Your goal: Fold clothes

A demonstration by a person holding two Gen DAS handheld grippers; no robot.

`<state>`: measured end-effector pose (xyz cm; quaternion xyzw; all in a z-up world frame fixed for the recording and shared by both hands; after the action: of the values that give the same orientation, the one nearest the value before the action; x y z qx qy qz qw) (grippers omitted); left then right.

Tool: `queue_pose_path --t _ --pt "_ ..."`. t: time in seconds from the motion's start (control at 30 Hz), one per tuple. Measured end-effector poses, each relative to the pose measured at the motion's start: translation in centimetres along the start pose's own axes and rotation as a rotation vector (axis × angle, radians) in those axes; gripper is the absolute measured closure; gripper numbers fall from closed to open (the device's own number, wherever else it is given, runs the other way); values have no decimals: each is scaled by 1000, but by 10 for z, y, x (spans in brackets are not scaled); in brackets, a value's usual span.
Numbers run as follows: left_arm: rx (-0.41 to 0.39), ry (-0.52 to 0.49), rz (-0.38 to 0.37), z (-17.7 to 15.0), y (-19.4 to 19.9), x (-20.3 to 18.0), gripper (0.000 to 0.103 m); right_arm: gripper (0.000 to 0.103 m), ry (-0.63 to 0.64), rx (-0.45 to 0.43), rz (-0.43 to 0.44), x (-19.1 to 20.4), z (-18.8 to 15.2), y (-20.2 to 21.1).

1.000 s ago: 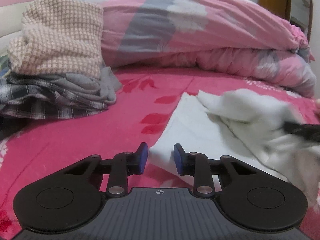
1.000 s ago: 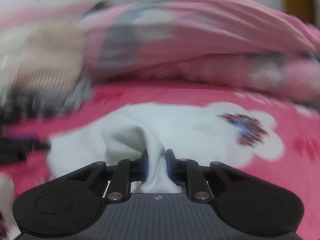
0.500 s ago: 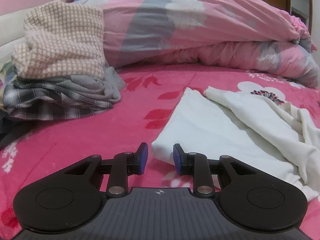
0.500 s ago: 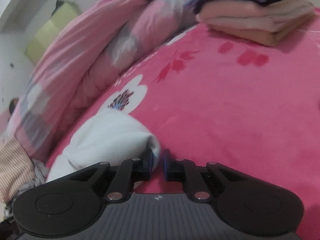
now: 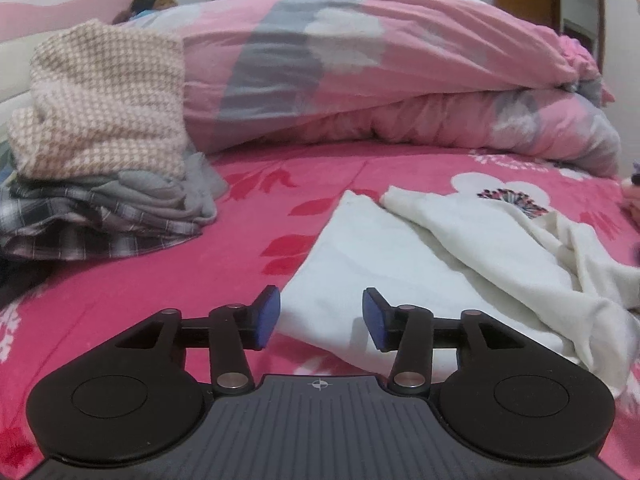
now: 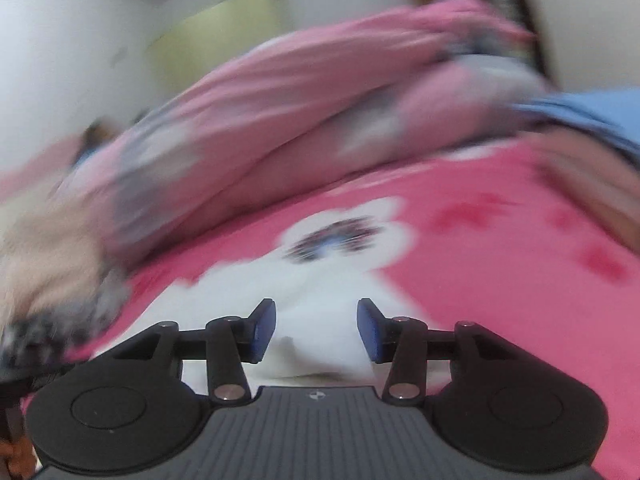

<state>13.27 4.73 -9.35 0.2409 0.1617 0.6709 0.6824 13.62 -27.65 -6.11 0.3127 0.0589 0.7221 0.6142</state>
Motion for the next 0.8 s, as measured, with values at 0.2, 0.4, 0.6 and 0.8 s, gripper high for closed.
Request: queue_pose_path --t 0.2,0.4,0.6,0.8 --pt "-26 -3 -79 0 1 -4 48 36 250 131 -89 26 -13 -74" --pt "-30 -3 -169 7 -3 -17 45 88 78 56 -165 -33 -2 -51" --pt "18 8 -243 10 -14 -40 45 84 -231 -72 -292 -122 13 -6" --pt "53 -48 -215 2 -22 -51 45 62 -346 -192 -278 -141 23 27"
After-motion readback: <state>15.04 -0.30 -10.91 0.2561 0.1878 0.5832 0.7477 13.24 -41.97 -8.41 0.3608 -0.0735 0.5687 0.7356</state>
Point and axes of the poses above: each gripper's, at about its wrist camera, not at the fingertips, and y roughly against the way its jaws point, x to its left, z to its top, the point moved 5 cm from there along -y, roughly the way its jaws point, and after that the axes turned 8 degrees about -y, right-handed, at the moved point
